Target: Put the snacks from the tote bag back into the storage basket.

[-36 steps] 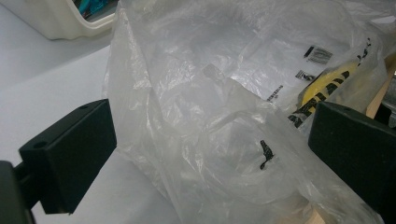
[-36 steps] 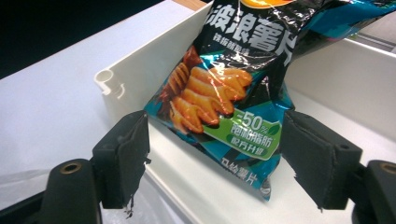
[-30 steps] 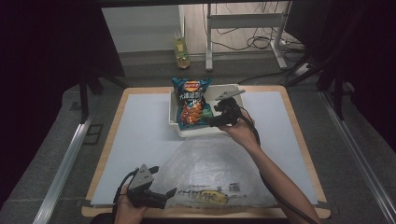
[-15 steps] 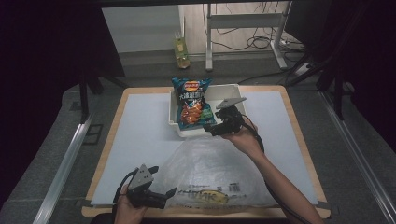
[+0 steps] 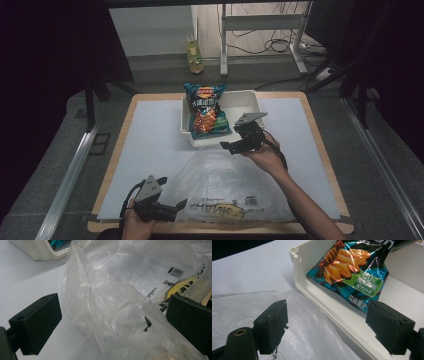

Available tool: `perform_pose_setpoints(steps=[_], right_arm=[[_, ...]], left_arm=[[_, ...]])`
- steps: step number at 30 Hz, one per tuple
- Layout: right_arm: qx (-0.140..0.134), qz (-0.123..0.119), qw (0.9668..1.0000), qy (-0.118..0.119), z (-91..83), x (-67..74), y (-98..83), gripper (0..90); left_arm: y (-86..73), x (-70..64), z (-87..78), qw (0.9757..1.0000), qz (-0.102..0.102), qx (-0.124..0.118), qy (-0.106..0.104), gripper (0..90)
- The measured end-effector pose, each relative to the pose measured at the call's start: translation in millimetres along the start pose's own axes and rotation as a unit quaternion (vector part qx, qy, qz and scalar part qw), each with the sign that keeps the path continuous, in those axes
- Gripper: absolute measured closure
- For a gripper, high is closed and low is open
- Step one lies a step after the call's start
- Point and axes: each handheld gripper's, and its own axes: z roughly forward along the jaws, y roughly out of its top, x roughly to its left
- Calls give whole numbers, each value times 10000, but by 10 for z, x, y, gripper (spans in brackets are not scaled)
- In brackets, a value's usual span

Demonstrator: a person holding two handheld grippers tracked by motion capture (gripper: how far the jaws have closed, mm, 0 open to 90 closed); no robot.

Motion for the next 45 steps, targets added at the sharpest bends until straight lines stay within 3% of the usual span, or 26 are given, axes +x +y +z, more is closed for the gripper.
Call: perform_pose_setpoints(steps=[20,34,45], right_arm=[[-116,-60,9996,268,-180,149,-194,100],[-107,-92,9995,292,-280,252,-363,85],[-93,-52,9997,239,-453,346,-517,80]], left_arm=[[-7,49,-37,9999,-33,-69,69,5],[-10,59,-43,9999,-25,-118,48,9],[-7,58,-46,9999,12,-170,17,13]])
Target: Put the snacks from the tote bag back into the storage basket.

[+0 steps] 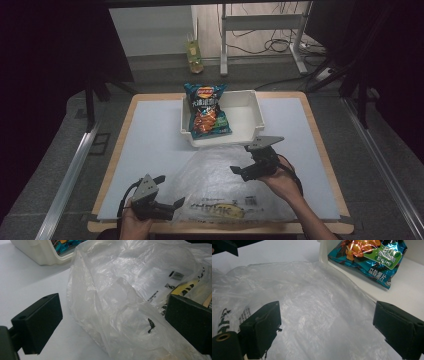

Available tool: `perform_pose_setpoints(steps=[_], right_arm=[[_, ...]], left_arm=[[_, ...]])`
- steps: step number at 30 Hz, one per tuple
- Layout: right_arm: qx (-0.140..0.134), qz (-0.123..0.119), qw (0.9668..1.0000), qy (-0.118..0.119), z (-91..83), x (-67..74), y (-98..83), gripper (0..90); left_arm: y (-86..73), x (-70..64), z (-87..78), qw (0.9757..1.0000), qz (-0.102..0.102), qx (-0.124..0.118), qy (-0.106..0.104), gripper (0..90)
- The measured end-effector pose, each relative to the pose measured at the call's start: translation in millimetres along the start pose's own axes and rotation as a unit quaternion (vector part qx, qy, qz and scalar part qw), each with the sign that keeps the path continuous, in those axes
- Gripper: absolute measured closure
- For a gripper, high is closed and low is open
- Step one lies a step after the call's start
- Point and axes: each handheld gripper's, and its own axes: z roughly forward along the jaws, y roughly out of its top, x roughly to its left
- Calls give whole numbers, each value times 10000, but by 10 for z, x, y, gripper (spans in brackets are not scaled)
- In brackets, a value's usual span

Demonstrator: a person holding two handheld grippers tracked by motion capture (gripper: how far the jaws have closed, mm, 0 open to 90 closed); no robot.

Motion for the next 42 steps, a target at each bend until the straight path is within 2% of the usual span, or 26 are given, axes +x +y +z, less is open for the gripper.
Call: perform_pose_setpoints(steps=[7,12,23,28,34,40,42], right_arm=[[-1,-86,9999,-90,-86,64,-73,78],[41,-72,9999,-93,-130,100,-125,78],[31,-68,9998,-165,-249,143,-234,78],[-26,-85,9996,-252,-333,167,-262,69],[-118,-63,9994,-308,-440,184,-299,51],[-145,-24,9993,-343,-522,192,-356,46],[-192,3,9992,-347,-549,191,-379,45]], left_arm=[[2,10,1,9999,-99,67,-53,17],[-7,14,16,9999,-77,134,-9,16],[-8,33,3,9998,-158,68,-67,13],[-6,22,12,9997,-118,45,-190,10],[3,20,-4,9999,-71,25,-142,9],[9,56,-36,9995,-264,-56,-166,9],[10,60,-44,9996,-247,-41,-112,10]])
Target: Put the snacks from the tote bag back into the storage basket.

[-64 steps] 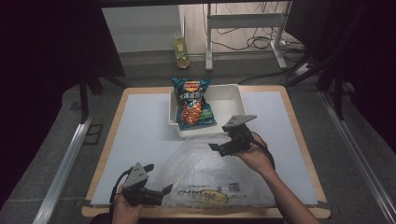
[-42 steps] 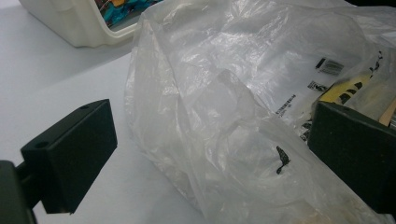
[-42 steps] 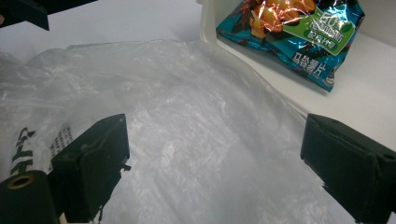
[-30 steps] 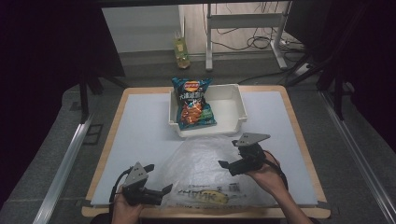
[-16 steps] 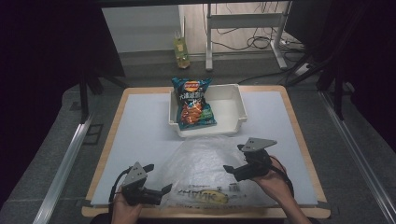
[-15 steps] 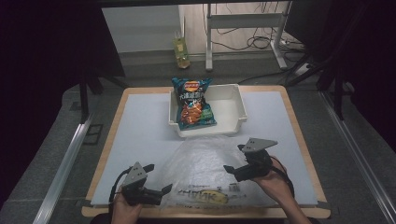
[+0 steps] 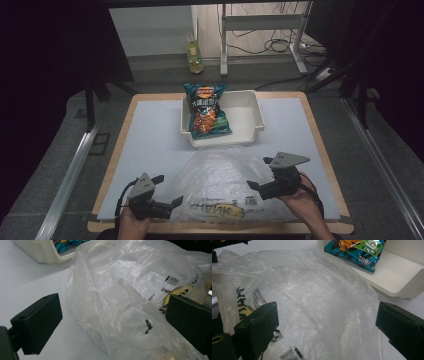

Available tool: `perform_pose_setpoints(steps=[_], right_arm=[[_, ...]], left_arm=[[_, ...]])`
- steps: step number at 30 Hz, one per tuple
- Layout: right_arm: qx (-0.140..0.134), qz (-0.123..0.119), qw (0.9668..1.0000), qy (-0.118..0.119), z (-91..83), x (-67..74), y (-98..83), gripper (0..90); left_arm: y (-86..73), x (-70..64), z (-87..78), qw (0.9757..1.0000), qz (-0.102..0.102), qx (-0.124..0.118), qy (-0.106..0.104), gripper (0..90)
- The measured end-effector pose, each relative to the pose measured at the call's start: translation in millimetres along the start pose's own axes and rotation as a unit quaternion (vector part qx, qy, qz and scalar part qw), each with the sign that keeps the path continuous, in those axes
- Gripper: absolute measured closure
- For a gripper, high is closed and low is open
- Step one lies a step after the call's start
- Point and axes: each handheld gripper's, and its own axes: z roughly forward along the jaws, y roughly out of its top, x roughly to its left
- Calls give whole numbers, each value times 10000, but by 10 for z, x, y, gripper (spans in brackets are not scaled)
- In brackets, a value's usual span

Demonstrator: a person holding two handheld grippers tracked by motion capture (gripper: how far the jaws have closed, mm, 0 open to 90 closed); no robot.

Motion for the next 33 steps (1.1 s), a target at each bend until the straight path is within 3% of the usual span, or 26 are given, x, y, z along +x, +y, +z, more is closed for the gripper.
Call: perform_pose_setpoints(steps=[10,33], right_arm=[[-97,12,9999,-57,-110,4,-115,35],[-259,205,9981,-519,-384,-17,-467,28]], left_arm=[[-3,26,-16,9999,43,34,118,12],[-14,14,13,9997,127,146,136,12]])
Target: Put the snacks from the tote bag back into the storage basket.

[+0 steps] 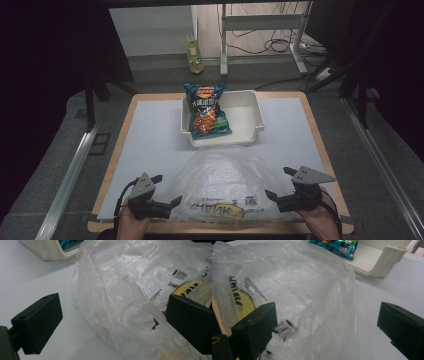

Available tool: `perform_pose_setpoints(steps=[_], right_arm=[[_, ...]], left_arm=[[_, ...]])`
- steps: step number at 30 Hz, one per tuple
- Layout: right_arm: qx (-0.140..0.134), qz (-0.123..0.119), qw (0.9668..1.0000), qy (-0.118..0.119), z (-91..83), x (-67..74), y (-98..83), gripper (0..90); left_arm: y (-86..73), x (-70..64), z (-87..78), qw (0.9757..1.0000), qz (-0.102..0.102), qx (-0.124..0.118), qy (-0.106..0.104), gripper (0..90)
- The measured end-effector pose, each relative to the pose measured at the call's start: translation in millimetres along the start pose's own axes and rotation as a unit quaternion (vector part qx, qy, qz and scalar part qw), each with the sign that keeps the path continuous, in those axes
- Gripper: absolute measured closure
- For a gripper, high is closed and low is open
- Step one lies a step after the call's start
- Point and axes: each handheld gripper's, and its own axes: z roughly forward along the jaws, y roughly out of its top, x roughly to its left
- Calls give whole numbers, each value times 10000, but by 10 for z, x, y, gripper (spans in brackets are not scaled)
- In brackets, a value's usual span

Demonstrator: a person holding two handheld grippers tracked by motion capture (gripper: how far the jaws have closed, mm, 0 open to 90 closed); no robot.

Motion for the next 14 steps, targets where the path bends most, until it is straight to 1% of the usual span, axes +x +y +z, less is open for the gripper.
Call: perform_pose_setpoints(steps=[6,11,14], right_arm=[[-37,96,9998,-168,-51,-80,-114,28],[57,212,9993,-315,-48,-187,-208,29],[123,340,9989,-291,-38,-244,-252,29]], left_arm=[[-7,-2,20,10000,17,77,-10,12],[-9,-9,34,9999,40,128,-8,12],[-5,-3,40,9999,24,124,-5,12]])
